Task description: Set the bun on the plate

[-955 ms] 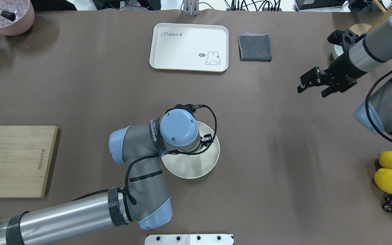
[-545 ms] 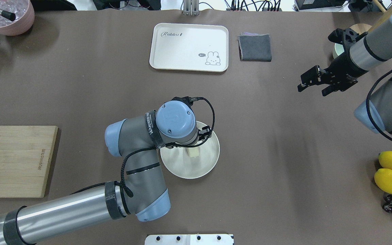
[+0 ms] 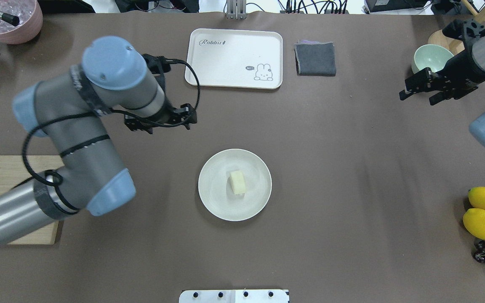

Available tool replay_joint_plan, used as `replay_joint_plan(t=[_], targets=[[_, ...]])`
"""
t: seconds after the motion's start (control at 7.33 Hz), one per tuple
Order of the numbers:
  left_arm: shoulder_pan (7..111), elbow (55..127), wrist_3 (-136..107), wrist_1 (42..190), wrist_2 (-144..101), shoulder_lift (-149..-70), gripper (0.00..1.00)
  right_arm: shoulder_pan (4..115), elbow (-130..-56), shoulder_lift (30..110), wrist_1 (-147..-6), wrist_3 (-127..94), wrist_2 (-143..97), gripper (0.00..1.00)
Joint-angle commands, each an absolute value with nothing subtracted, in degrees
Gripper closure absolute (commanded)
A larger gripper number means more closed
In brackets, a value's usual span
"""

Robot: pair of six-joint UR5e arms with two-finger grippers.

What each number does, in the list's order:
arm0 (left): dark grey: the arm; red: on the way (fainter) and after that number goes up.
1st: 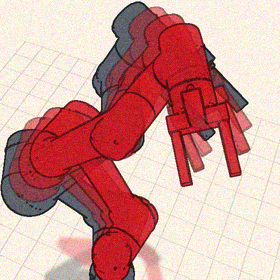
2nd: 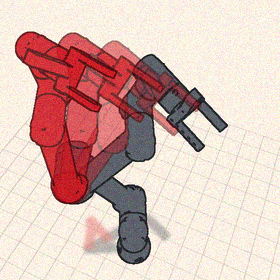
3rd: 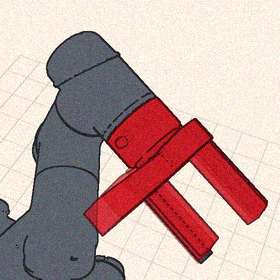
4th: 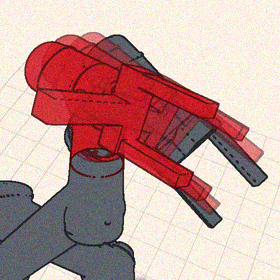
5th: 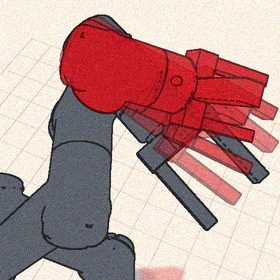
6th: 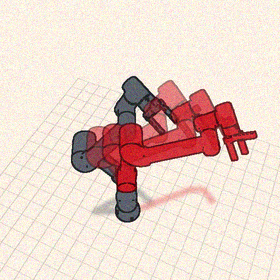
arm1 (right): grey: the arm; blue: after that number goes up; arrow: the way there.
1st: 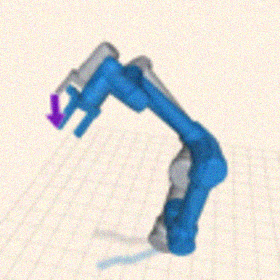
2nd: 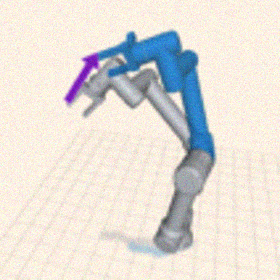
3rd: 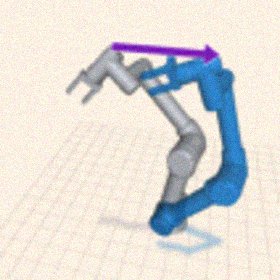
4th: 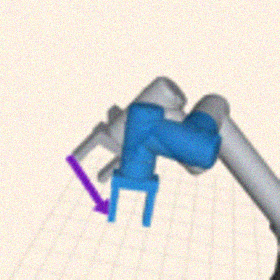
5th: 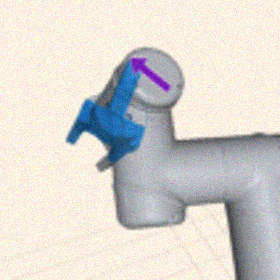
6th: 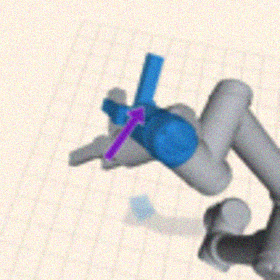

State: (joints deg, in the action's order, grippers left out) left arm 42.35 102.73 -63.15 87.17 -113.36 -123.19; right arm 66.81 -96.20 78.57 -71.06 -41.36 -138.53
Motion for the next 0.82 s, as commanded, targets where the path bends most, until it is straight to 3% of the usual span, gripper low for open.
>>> replay_joint_plan(t=[0.0, 0.14, 0.41, 0.68], targets=[[58.9, 104.77, -34.85, 85.69, -124.14, -110.98, 0.02, 75.89, -96.15, 79.89, -82.81, -19.1, -137.82, 0.0], [67.07, 104.42, -20.27, 85.61, -127.67, -104.83, 0.02, 80.46, -95.89, 81.2, -88.71, -6.63, -135.03, 0.0], [81.58, 95.77, 4.29, 85.6, -133.3, -98.55, 0.02, 87.42, -93.61, 84.44, -92.81, 8.39, -133.86, 0.0], [87.6, 92.9, 10.45, 86.91, -135.7, -91.45, 0.02, 89.03, -93.95, 85.78, -92.9, 10.11, -134.12, 0.0]])
